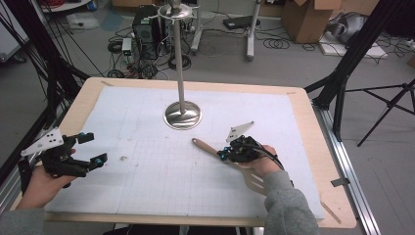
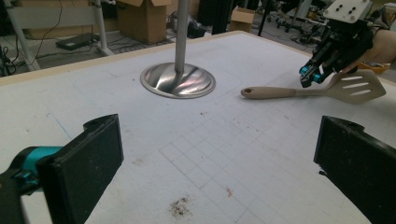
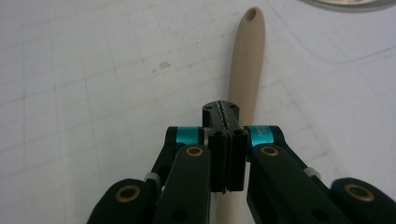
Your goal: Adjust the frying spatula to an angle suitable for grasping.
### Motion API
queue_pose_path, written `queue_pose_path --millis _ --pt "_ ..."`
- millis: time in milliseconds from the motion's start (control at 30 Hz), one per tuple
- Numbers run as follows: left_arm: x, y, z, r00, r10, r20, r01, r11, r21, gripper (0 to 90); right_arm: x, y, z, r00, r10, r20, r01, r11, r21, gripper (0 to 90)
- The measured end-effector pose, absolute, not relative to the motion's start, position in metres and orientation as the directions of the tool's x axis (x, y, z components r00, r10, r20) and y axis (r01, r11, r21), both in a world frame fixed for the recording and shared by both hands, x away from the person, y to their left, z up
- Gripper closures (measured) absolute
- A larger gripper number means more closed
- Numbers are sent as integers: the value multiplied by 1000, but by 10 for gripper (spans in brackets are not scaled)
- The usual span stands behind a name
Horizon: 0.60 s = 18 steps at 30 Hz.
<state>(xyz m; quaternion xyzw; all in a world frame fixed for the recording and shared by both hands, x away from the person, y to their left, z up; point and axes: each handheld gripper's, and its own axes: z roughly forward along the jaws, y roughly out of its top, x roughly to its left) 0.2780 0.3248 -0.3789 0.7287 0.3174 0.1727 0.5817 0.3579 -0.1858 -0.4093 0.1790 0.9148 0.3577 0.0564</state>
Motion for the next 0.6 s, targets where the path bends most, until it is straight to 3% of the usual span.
queue_pose_path --millis 333,600 --pt "282 320 -381 744 656 -122 268 -127 955 18 347 -196 -417 -939 342 26 299 780 550 900" --pt "283 320 -382 745 655 -126 272 -126 954 18 348 -199 -421 -937 349 29 310 788 533 900"
